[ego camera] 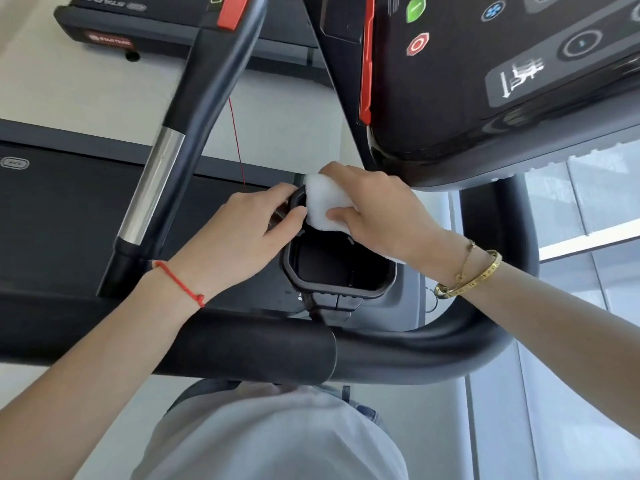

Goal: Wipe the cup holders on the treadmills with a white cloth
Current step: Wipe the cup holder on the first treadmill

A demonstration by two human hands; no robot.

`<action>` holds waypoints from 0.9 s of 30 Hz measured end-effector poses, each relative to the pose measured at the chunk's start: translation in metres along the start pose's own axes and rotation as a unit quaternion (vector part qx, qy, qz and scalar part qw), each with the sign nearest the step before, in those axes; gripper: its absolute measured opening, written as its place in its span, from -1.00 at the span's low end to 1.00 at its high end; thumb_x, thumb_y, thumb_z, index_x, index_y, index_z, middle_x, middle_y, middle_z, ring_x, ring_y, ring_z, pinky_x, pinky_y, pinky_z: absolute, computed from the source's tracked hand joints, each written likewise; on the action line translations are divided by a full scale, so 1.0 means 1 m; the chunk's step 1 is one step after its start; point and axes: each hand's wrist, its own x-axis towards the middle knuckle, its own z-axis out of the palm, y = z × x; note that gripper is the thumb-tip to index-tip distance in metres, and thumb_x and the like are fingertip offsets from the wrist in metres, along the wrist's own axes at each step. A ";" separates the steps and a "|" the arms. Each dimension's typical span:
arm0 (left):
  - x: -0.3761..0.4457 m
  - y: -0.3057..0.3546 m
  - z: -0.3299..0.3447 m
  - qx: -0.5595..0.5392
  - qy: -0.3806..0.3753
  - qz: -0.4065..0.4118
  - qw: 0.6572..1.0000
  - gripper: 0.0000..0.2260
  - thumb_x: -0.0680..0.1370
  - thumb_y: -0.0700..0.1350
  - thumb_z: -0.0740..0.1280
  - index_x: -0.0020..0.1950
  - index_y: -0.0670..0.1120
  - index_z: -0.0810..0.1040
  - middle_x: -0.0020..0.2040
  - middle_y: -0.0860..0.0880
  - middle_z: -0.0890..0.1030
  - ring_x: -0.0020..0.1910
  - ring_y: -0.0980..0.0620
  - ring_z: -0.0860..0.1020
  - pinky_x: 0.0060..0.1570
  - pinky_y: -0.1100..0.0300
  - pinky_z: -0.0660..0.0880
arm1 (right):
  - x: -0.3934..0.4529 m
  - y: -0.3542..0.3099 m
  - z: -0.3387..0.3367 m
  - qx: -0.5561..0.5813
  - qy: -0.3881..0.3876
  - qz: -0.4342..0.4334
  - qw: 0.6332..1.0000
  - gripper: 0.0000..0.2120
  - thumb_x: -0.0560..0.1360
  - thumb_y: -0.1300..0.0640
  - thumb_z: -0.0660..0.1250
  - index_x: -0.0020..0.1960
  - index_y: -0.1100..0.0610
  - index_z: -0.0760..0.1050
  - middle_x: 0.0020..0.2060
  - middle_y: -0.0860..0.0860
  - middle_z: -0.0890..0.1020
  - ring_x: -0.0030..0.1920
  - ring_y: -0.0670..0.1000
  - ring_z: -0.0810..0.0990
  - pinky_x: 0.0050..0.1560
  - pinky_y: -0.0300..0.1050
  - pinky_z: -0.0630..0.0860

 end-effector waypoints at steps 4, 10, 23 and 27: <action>-0.001 0.001 -0.001 0.001 -0.002 0.000 1.000 -0.77 0.63 0.10 0.16 0.12 0.01 0.50 -0.23 -0.06 0.60 -0.30 -0.03 0.54 -0.16 -0.08 0.53 | 0.005 -0.004 0.002 -0.041 0.013 -0.036 0.998 -0.63 0.55 0.06 0.29 0.32 0.07 0.32 0.10 -0.01 0.55 -0.03 0.19 0.56 -0.22 -0.03 0.38; -0.002 0.000 -0.003 -0.006 0.004 -0.011 1.000 -0.75 0.64 0.10 0.18 0.23 0.07 0.52 -0.08 0.06 0.65 -0.07 0.02 0.62 0.04 -0.04 0.55 | -0.008 0.003 0.005 -0.050 0.028 0.022 0.998 -0.67 0.58 0.04 0.26 0.28 0.12 0.30 0.10 0.05 0.53 0.02 0.21 0.55 -0.19 -0.08 0.23; -0.012 0.003 -0.002 0.010 0.037 -0.032 0.999 -0.64 0.59 0.21 0.16 0.09 0.03 0.64 -0.11 0.14 0.68 -0.07 0.13 0.63 0.05 0.00 0.58 | -0.005 0.006 -0.001 -0.020 0.000 0.016 1.000 -0.70 0.54 0.16 0.29 0.24 0.13 0.33 0.03 0.08 0.54 -0.02 0.24 0.54 -0.22 -0.06 0.29; -0.021 0.002 -0.003 0.018 0.029 -0.050 0.998 -0.54 0.54 0.32 0.11 0.07 0.06 0.65 -0.12 0.18 0.68 -0.07 0.14 0.64 0.04 0.02 0.59 | 0.006 0.005 -0.001 -0.051 -0.018 -0.056 0.997 -0.70 0.58 0.10 0.27 0.25 0.14 0.29 0.04 0.08 0.53 -0.04 0.22 0.55 -0.23 -0.07 0.29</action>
